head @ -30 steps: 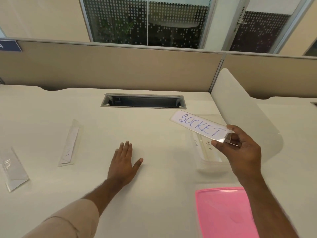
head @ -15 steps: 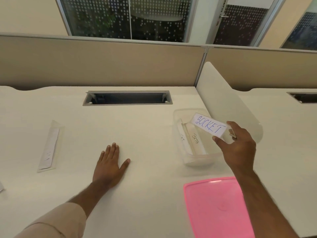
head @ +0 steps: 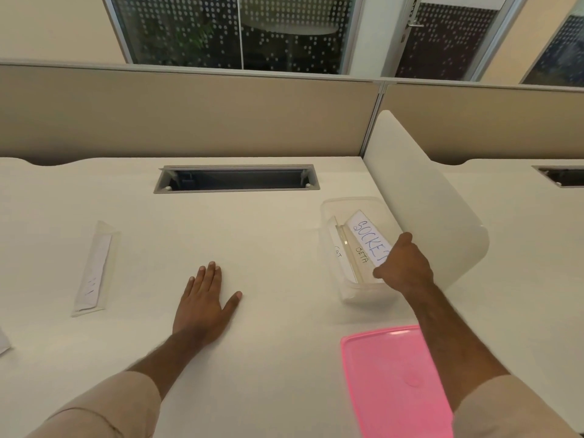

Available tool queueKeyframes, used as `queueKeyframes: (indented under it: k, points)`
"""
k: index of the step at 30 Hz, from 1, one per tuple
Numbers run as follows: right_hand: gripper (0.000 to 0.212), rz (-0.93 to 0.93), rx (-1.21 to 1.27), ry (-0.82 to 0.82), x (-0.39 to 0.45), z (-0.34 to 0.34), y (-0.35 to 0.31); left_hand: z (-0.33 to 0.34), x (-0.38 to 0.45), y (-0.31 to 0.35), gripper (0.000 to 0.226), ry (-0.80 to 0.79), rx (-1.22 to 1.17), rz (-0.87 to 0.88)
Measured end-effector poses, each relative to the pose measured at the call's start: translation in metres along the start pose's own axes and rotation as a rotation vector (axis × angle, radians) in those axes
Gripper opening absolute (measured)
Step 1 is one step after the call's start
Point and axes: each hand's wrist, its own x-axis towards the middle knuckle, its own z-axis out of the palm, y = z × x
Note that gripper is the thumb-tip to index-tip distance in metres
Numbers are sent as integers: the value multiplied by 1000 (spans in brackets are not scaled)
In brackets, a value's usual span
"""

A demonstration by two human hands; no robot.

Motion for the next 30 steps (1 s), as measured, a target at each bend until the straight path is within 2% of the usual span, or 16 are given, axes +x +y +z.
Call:
queueKeyframes:
  k: [3,8,14,17,20,24,27,30]
  points:
    - [77,32,-69,-110,8,3,-5,0,0,0,92,4,-11,-1]
    - [58,18,-139,-206,10,11,-5,-1,-1,1,92,6,-30,-1]
    - [41,16,-185,-224,9,10,-5,-4,-1,1,94,7,-37,0]
    - [42,16,-183,-218,8,9,-7,-5,-2,2,90,6,-39,-3]
    - [51,13,-182,-155,1,8,-12,-8,-2,3,87,-11,-72,-2]
    - [41,-122,-190,61,-16,6,-37,-23,-1,-4,83,-7,-170,-13]
    - [35,-280,-11,209,-30,7,-65,-44,-4,-18,67,140,-232,-56]
    - [42,-446,152,208,-47,16,-98,-69,-9,-43,48,337,-274,-120]
